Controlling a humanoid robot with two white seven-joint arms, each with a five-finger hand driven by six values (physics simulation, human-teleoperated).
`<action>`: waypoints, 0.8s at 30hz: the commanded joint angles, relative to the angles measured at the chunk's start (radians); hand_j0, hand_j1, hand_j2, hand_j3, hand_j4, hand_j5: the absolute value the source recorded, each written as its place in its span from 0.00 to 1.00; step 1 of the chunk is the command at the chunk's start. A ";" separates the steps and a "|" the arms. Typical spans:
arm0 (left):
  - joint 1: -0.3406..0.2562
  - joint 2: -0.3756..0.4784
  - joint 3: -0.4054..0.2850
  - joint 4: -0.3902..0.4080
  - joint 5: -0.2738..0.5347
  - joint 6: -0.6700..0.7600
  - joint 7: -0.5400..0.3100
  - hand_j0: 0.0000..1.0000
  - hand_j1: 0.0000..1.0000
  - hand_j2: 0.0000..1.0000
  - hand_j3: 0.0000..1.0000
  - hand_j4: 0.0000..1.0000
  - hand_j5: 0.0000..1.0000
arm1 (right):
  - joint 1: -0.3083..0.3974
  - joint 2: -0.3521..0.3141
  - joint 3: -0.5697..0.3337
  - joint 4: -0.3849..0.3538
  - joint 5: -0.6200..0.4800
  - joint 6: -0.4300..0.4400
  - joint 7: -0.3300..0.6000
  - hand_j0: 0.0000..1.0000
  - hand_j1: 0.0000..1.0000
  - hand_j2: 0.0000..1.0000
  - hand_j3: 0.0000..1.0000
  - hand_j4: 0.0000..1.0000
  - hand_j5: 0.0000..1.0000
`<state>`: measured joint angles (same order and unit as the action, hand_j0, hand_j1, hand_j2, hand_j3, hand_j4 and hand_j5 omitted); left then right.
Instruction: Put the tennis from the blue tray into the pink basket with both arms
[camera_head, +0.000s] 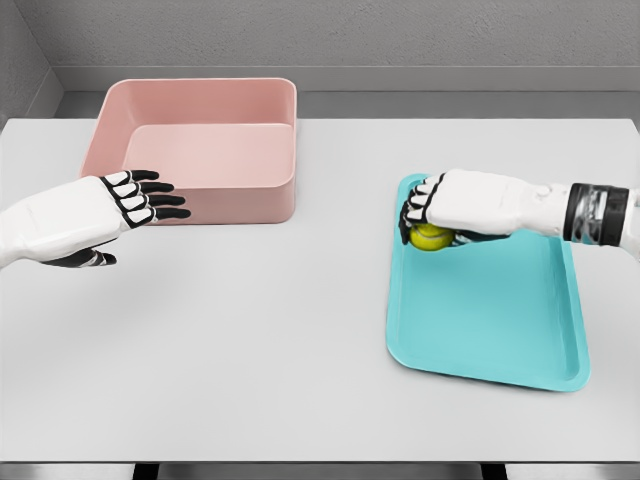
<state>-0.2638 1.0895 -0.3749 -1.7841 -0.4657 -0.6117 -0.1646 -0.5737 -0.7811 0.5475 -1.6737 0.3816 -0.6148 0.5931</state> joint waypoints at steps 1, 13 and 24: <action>0.000 0.001 -0.001 0.000 0.005 0.001 0.000 1.00 1.00 1.00 1.00 1.00 1.00 | 0.000 0.046 0.005 -0.021 0.026 0.004 -0.001 0.46 0.46 0.46 0.46 0.46 0.46; -0.002 0.001 -0.001 0.000 0.007 0.001 0.000 1.00 1.00 1.00 1.00 1.00 1.00 | -0.012 0.252 0.081 -0.029 0.143 0.004 0.007 0.46 0.46 0.46 0.46 0.46 0.46; 0.000 0.001 -0.001 0.000 0.007 0.001 0.000 1.00 1.00 1.00 1.00 1.00 1.00 | -0.031 0.411 0.164 0.112 0.266 0.004 0.018 0.46 0.46 0.46 0.46 0.46 0.46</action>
<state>-0.2638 1.0895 -0.3759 -1.7840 -0.4651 -0.6116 -0.1647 -0.6044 -0.3944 0.7004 -1.5878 0.6337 -0.6154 0.6113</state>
